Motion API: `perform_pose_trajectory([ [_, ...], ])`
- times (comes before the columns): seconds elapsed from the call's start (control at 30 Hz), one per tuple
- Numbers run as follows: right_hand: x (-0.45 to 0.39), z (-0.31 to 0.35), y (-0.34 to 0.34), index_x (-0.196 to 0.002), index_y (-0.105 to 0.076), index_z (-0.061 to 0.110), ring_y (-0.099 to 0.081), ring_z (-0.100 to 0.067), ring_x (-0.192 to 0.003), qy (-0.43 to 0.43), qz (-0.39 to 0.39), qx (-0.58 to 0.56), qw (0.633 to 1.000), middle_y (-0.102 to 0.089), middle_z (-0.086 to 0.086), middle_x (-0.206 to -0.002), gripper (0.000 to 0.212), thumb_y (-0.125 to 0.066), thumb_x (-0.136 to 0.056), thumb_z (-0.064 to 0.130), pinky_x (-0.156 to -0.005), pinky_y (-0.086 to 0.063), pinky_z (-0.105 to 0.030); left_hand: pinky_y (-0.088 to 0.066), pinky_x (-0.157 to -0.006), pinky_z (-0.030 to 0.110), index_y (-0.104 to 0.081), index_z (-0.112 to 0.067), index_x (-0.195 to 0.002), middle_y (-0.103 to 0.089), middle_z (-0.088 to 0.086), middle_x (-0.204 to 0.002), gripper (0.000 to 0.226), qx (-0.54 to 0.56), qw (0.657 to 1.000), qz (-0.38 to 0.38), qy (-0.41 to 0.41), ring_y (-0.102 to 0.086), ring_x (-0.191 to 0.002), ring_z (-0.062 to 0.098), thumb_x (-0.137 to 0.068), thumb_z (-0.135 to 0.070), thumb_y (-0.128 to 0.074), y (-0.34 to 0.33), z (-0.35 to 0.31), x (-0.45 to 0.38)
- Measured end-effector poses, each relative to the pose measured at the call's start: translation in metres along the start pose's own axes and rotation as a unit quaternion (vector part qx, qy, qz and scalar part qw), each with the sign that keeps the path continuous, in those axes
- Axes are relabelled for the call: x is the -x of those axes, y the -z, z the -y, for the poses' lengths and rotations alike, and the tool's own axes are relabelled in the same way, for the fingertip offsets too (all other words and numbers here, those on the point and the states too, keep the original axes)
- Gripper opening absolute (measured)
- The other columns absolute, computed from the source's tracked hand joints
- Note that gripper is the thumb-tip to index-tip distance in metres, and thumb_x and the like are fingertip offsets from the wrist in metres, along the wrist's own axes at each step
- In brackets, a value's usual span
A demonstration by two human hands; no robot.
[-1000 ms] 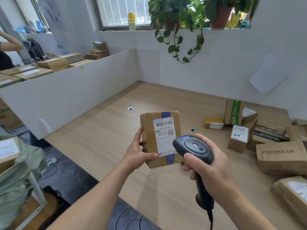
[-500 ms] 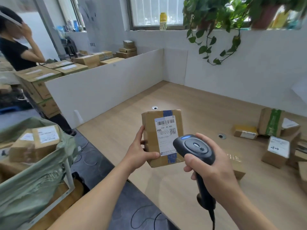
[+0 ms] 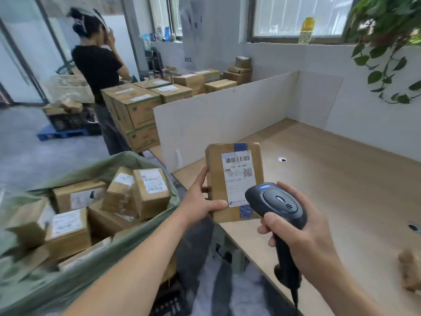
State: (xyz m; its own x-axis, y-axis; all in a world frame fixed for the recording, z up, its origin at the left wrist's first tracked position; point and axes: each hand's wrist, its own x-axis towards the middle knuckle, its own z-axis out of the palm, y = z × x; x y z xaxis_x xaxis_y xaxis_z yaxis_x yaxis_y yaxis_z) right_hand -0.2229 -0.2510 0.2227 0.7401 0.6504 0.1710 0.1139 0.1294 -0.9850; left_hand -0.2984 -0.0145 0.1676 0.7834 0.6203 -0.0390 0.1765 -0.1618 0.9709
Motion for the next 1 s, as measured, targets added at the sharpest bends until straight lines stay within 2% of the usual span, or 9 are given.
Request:
perform_pose_trajectory([
  [0.1, -0.019, -0.004, -0.065, -0.117, -0.064, 0.033, -0.074, -0.029, -0.068, 0.011, 0.031, -0.002, 0.999, -0.078, -0.008, -0.099, 0.057, -0.076, -0.081, -0.01, -0.049, -0.054, -0.03, -0.058, -0.092, 0.051, -0.023, -0.049, -0.155, -0.061, 0.002, -0.121, 0.115, 0.013, 0.999, -0.037, 0.018, -0.064, -0.114, 0.026, -0.07, -0.011, -0.091, 0.074, 0.01, -0.004],
  [0.23, -0.041, -0.01, -0.137, -0.117, -0.066, 0.034, -0.071, -0.031, -0.064, 0.018, 0.076, -0.008, 0.997, -0.076, -0.014, -0.087, 0.056, -0.073, -0.082, -0.009, -0.048, -0.053, -0.034, -0.058, -0.094, 0.048, -0.026, -0.046, -0.154, -0.062, 0.0, -0.127, 0.113, -0.002, 0.995, -0.096, 0.024, -0.063, -0.117, 0.023, -0.069, -0.01, -0.09, 0.169, 0.021, 0.002],
  [0.37, -0.054, -0.012, -0.198, -0.108, -0.071, 0.046, -0.07, -0.031, -0.063, 0.017, 0.137, -0.016, 0.99, -0.076, -0.014, -0.084, 0.054, -0.076, -0.083, -0.003, -0.051, -0.053, -0.033, -0.054, -0.1, 0.049, -0.023, -0.051, -0.153, -0.056, -0.003, -0.139, 0.124, -0.048, 0.985, -0.152, 0.062, -0.059, -0.123, 0.022, -0.053, -0.035, -0.094, 0.26, 0.039, 0.02],
  [0.47, -0.062, -0.014, -0.235, -0.118, -0.068, 0.033, -0.065, -0.021, -0.053, 0.005, 0.171, -0.022, 0.985, -0.074, -0.01, -0.076, 0.054, -0.082, -0.079, -0.001, -0.048, -0.051, -0.029, -0.059, -0.088, 0.044, -0.025, -0.044, -0.155, -0.06, 0.0, -0.133, 0.114, -0.036, 0.974, -0.199, 0.098, -0.063, -0.114, 0.02, -0.066, -0.018, -0.092, 0.312, 0.058, 0.041],
  [0.53, -0.065, -0.019, -0.256, -0.127, -0.065, 0.022, -0.07, -0.025, -0.059, -0.007, 0.185, -0.024, 0.982, -0.076, -0.009, -0.081, 0.058, -0.078, -0.072, 0.012, -0.048, -0.052, -0.032, -0.059, -0.078, 0.036, -0.024, -0.04, -0.157, -0.061, -0.002, -0.127, 0.107, -0.031, 0.967, -0.221, 0.12, -0.063, -0.105, 0.014, -0.076, -0.003, -0.085, 0.338, 0.068, 0.056],
  [0.67, -0.071, -0.028, -0.287, -0.137, -0.059, 0.022, -0.073, -0.039, -0.071, -0.025, 0.208, -0.025, 0.977, -0.077, -0.012, -0.09, 0.071, -0.076, -0.068, 0.02, -0.051, -0.054, -0.032, -0.058, -0.088, 0.047, -0.027, -0.04, -0.156, -0.063, 0.003, -0.127, 0.109, -0.029, 0.953, -0.254, 0.163, -0.063, -0.112, 0.023, -0.07, -0.012, -0.089, 0.372, 0.091, 0.08],
  [0.73, -0.074, -0.029, -0.299, -0.136, -0.059, 0.023, -0.073, -0.037, -0.071, -0.023, 0.226, -0.022, 0.974, -0.077, -0.012, -0.089, 0.068, -0.08, -0.071, 0.017, -0.051, -0.054, -0.033, -0.058, -0.086, 0.05, -0.03, -0.039, -0.155, -0.063, 0.004, -0.129, 0.11, -0.012, 0.945, -0.272, 0.181, -0.064, -0.113, 0.028, -0.064, -0.02, -0.088, 0.382, 0.101, 0.087],
  [0.87, -0.078, -0.031, -0.316, -0.123, -0.064, 0.032, -0.073, -0.034, -0.07, -0.026, 0.246, -0.019, 0.969, -0.076, -0.011, -0.09, 0.056, -0.075, -0.083, -0.005, -0.05, -0.054, -0.033, -0.06, -0.075, 0.055, -0.041, -0.04, -0.146, -0.065, 0.003, -0.125, 0.077, 0.059, 0.921, -0.313, 0.225, -0.065, -0.107, 0.033, -0.084, -0.014, -0.079, 0.398, 0.118, 0.091],
  [1.0, -0.084, -0.034, -0.324, -0.119, -0.066, 0.038, -0.074, -0.033, -0.071, -0.024, 0.254, -0.015, 0.967, -0.076, -0.011, -0.089, 0.056, -0.076, -0.082, -0.003, -0.052, -0.055, -0.035, -0.055, -0.085, 0.055, -0.057, -0.037, -0.123, -0.068, 0.004, -0.109, 0.035, 0.109, 0.889, -0.36, 0.262, -0.063, -0.097, 0.031, -0.094, -0.022, -0.067, 0.42, 0.123, 0.094],
])
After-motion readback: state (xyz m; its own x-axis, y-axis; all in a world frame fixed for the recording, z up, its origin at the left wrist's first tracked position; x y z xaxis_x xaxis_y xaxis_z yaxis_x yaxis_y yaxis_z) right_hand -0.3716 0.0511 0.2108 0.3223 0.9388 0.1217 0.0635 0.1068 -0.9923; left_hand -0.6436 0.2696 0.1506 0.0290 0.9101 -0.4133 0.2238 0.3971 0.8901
